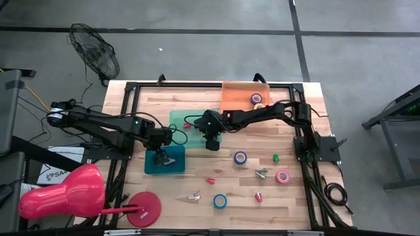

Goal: Pick and place Stapler, Stapler remover, tape
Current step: Put the yellow small staple remover in the light green bin, then put the blue tape in the orange bin

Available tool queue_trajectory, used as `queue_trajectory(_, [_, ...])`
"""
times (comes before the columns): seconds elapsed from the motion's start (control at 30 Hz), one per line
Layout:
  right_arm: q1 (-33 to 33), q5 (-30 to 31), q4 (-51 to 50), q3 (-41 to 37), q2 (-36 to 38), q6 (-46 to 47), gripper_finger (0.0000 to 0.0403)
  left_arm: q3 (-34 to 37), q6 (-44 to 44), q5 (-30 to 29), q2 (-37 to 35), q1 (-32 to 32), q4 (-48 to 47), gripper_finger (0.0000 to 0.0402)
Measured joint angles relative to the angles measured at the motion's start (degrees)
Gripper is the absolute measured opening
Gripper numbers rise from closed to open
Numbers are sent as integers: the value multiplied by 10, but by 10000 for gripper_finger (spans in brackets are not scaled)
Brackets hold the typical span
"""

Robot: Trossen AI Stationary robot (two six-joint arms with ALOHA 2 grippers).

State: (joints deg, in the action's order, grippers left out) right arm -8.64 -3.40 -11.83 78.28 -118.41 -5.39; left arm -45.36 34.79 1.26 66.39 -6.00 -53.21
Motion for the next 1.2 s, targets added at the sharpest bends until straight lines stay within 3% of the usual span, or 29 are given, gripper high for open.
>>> queue_trajectory(0.47, [0, 35, -47, 0, 35, 12, 189, 0, 0, -4, 0, 0, 0, 288])
queue_trajectory(0.9, [3, 75, -323, 0, 194, 189, 204, 0, -4, -7, 0, 0, 5, 288])
queue_trajectory(1.2, [48, 53, -482, -3, 218, 184, 204, 0, -32, -7, 0, 0, 9, 288])
